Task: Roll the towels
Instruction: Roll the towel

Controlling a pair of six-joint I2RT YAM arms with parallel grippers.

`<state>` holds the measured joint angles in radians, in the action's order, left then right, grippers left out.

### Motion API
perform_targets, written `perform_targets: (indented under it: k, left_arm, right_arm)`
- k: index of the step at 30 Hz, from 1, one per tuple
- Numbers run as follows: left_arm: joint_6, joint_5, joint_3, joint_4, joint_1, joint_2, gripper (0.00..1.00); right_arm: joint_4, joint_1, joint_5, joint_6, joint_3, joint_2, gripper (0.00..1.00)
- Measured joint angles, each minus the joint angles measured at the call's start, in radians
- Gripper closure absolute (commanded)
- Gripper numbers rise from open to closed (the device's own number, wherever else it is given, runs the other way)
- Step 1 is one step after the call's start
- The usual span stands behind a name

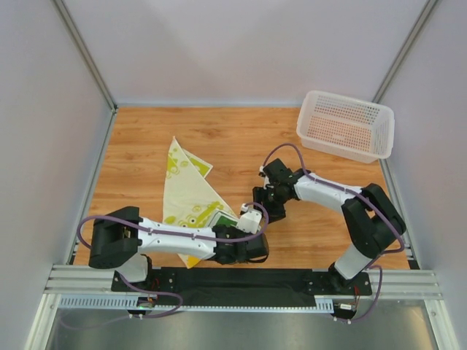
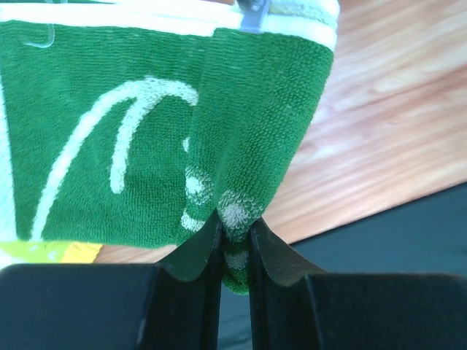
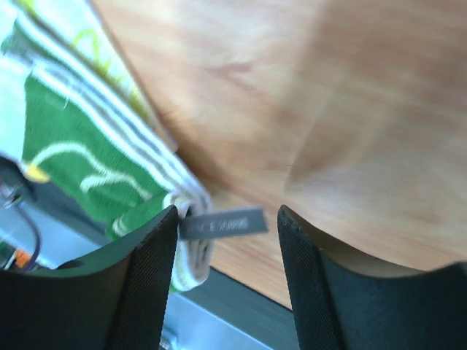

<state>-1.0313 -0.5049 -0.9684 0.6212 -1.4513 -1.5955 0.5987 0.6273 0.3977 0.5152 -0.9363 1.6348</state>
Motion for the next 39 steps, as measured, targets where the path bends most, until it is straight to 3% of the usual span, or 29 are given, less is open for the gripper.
perform_targets:
  k: [8,18,25,30,39]
  left_arm:
    - [0.031,0.199,0.031,-0.158,0.074,0.022,0.81]
    - [-0.030,0.450,0.264,-0.396,0.259,0.225,0.81]
    - [-0.091,0.566,0.384,-0.457,0.370,0.296,0.81]
    - [-0.116,0.636,0.407,-0.462,0.440,0.303,0.81]
    - [-0.140,0.822,0.418,-0.555,0.540,0.165,0.74]
  right_arm:
    - [0.104,-0.077,-0.190,-0.038,-0.060,-0.027,0.36]
    - [0.137,-0.092,-0.254,-0.053,-0.078,-0.093,0.37]
    - [0.106,-0.092,-0.183,-0.053,-0.050,-0.128,0.36]
    - [0.006,-0.091,-0.049,-0.051,0.042,-0.219,0.32]
    - [-0.235,-0.048,0.122,-0.006,0.251,-0.312,0.27]
